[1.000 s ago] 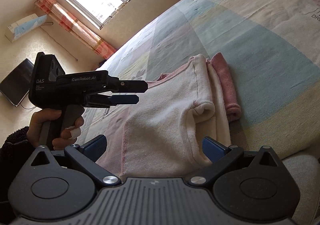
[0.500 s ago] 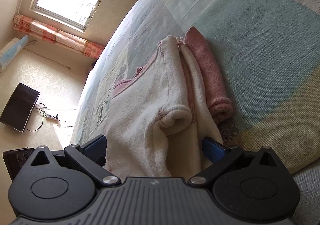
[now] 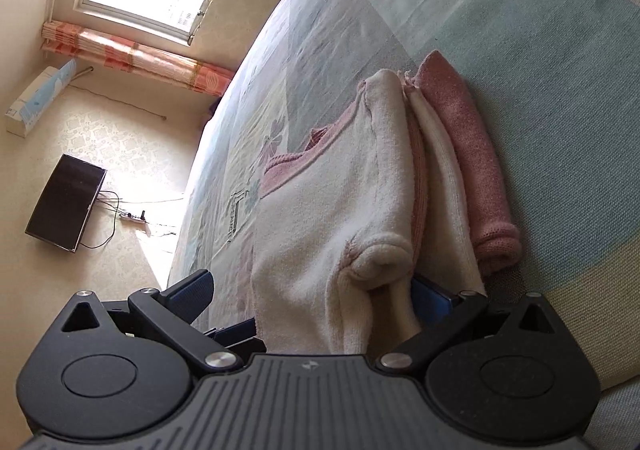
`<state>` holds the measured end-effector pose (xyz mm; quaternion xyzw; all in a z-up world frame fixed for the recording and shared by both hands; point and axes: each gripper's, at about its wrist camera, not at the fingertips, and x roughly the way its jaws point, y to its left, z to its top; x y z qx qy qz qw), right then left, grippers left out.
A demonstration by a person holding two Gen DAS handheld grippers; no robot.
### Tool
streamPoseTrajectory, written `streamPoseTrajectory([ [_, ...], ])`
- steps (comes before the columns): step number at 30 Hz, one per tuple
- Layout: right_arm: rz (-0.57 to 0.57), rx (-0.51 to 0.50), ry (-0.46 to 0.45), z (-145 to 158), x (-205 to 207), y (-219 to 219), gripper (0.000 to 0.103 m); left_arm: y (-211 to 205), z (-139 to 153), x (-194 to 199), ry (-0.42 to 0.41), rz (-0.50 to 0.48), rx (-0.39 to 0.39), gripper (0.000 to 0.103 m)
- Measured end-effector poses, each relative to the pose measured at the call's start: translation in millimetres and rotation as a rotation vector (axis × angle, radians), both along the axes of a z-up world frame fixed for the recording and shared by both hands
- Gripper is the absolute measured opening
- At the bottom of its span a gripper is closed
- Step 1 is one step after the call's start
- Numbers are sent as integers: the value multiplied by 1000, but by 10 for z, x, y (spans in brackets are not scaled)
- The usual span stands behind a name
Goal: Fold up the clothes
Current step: 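Roll the right tool and close it on the sweater's other side edge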
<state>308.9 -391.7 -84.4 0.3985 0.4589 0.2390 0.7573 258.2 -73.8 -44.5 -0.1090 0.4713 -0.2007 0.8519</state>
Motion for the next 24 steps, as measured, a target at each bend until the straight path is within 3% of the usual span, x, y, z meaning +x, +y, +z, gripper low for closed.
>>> streamPoseTrajectory([
  [4, -10, 45, 39, -101, 90, -31, 103, 16, 4, -12, -3, -1, -11, 75],
  [7, 16, 45, -29, 29, 126, -1, 103, 28, -5, -19, -1, 0, -17, 75],
  [10, 29, -3, -33, -58, 262, 10, 103, 48, -12, -17, 4, 12, -18, 75],
  [14, -5, 96, -15, -154, 342, -107, 103, 91, -12, -33, 9, 11, -38, 77],
  [19, 20, 107, -12, -238, 522, -101, 103, 101, -55, -5, 23, 31, -34, 77],
  [22, 8, 191, -4, -428, 655, -182, 103, 98, -58, -24, 20, 26, -46, 77],
  [24, 3, 195, 1, -458, 654, -240, 99, 95, -78, -32, 27, 27, -44, 77],
])
